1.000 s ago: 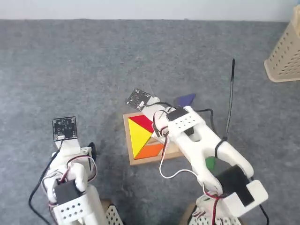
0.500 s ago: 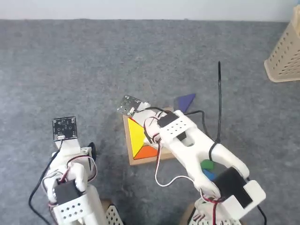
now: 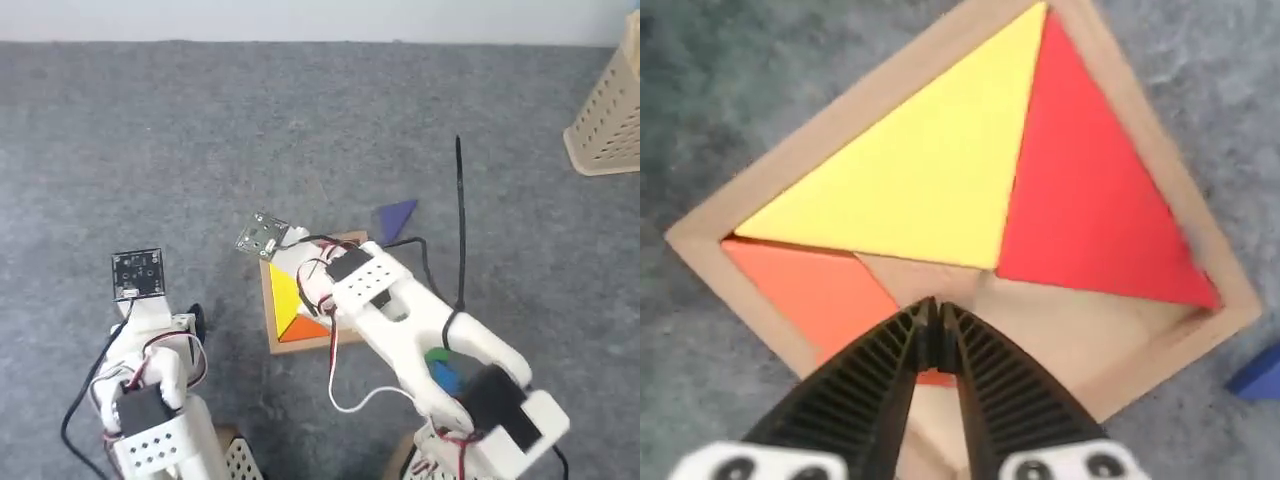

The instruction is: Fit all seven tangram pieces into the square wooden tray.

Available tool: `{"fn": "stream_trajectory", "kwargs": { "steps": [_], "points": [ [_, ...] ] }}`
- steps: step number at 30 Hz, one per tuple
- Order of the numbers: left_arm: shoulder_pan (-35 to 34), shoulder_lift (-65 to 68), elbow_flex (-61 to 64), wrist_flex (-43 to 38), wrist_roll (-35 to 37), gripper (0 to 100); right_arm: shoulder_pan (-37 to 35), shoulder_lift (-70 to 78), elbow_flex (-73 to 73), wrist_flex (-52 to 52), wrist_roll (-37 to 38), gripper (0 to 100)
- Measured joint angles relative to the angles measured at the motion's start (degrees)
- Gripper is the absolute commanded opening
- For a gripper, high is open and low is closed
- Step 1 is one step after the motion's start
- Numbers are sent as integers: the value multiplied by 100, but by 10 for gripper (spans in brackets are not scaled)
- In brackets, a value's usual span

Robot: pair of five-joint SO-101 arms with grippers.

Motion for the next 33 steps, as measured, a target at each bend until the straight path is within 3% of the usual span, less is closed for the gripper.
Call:
{"fn": "stream_trajectory", "kwargs": {
  "steps": [5,10,16,19,22,26,33],
  "points": [
    [0,0,0,0,0,225,185,-668,9,360,-308,9],
    [0,0,0,0,0,225,932,-1424,9,1204,-316,9],
    [0,0,0,0,0,225,2242,-2163,97,3103,985,17],
    [0,0,0,0,0,225,2664,-2224,536,3657,1820,91],
    [0,0,0,0,0,225,2848,-2251,1090,3763,2391,161],
    [0,0,0,0,0,225,3051,-2251,1653,3771,2884,169],
    [0,0,0,0,0,225,3042,-2251,2092,3604,2998,169]
  ]
}}
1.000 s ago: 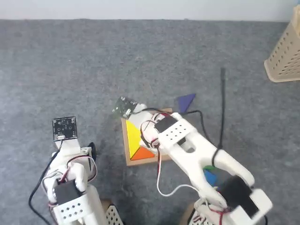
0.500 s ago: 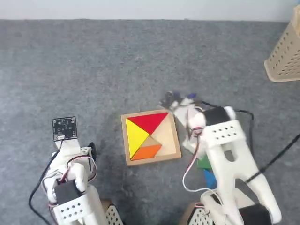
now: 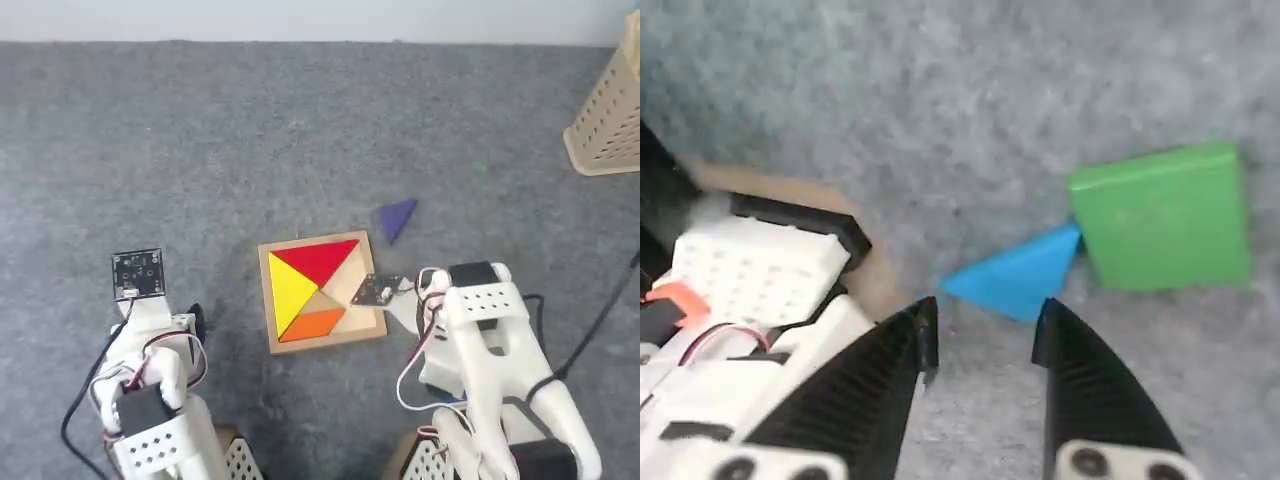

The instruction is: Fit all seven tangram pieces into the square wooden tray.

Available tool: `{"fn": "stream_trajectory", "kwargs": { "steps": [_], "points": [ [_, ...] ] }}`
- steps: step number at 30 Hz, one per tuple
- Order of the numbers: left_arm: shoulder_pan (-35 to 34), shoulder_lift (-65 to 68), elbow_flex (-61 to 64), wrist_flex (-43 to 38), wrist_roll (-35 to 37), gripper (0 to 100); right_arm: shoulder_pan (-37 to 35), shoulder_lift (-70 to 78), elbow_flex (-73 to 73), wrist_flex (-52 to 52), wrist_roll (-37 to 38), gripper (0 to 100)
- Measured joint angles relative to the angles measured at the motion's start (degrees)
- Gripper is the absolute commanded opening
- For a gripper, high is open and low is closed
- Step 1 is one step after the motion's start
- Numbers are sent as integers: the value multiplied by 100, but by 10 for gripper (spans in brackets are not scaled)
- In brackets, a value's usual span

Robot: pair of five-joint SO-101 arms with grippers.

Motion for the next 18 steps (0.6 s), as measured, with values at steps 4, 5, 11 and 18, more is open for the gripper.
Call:
{"fn": "stream_trajectory", "kwargs": {
  "steps": [4,5,11,18],
  "points": [
    [0,0,0,0,0,225,26,-9,290,-378,0,169],
    [0,0,0,0,0,225,44,-26,308,-440,0,169],
    [0,0,0,0,0,225,53,-79,510,-870,-9,169],
    [0,0,0,0,0,225,44,141,756,-1952,-721,169]
  ]
}}
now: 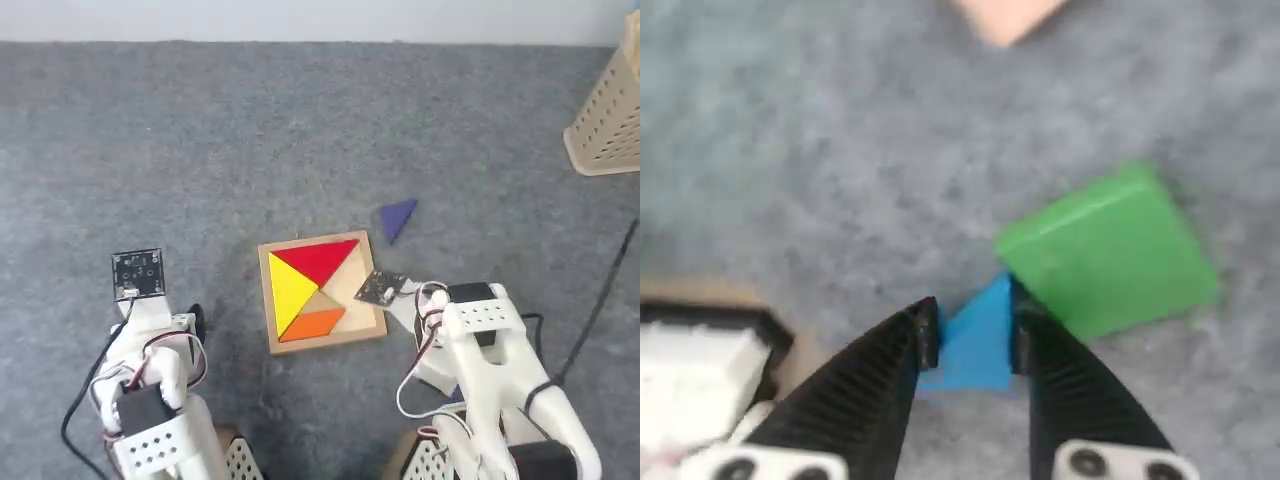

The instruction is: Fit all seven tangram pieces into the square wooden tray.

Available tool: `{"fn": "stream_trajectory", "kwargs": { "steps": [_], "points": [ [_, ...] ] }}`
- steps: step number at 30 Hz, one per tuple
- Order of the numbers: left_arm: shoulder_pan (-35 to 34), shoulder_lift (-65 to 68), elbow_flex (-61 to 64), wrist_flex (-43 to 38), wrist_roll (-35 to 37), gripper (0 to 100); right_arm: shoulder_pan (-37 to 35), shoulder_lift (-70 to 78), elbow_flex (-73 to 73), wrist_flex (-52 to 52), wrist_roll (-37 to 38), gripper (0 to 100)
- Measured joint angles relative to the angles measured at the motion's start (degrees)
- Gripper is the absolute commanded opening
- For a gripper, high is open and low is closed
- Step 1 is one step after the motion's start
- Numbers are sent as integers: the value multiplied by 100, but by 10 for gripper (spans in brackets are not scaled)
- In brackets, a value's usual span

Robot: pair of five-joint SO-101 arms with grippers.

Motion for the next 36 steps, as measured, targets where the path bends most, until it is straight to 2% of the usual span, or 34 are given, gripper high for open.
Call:
{"fn": "stream_trajectory", "kwargs": {
  "steps": [3,11,17,26,32,36],
  "points": [
    [0,0,0,0,0,225,0,97,-18,-132,-325,164],
    [0,0,0,0,0,225,53,343,-404,-281,-738,5],
    [0,0,0,0,0,225,9,343,-923,-545,-985,6],
    [0,0,0,0,0,225,571,343,-2057,-545,-1468,10],
    [0,0,0,0,0,225,563,343,-2127,273,-1890,151],
    [0,0,0,0,0,225,387,343,-1705,510,-1987,163]
  ]
}}
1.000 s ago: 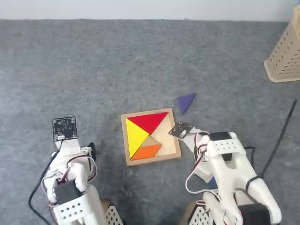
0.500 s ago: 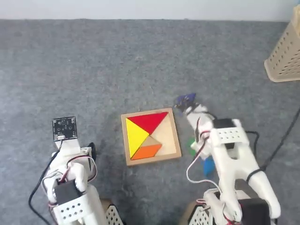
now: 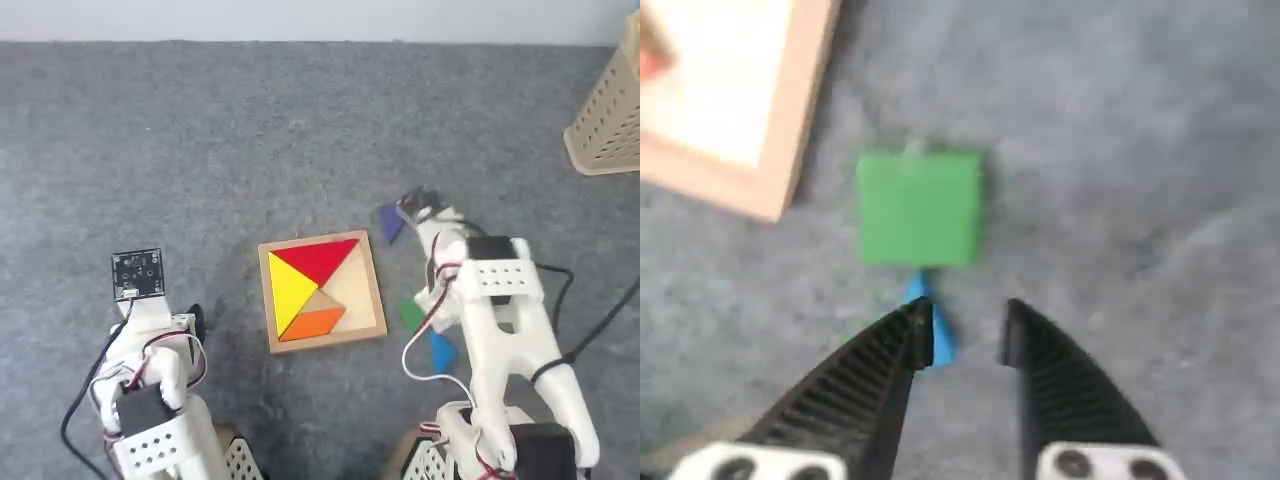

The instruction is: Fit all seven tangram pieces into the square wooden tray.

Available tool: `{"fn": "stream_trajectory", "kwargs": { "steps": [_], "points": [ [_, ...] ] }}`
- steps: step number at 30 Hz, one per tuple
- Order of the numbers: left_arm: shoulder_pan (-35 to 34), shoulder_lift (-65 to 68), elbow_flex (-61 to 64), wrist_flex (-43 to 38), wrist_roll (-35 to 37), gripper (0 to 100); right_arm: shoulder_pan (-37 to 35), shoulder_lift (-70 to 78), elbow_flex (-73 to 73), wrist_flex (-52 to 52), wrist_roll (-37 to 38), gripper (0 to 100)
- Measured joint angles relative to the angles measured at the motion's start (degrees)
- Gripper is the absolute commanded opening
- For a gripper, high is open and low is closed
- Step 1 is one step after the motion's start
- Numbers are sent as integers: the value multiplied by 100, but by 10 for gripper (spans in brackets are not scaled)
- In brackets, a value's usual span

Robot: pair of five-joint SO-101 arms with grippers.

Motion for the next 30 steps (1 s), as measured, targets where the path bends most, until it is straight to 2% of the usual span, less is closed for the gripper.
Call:
{"fn": "stream_trajectory", "kwargs": {
  "steps": [5,14,22,30],
  "points": [
    [0,0,0,0,0,225,-44,0,624,-308,0,165],
    [0,0,0,0,0,225,-62,0,695,-352,-9,166],
    [0,0,0,0,0,225,-44,0,774,-360,-633,166],
    [0,0,0,0,0,225,-62,-9,1204,-695,-695,162]
  ]
}}
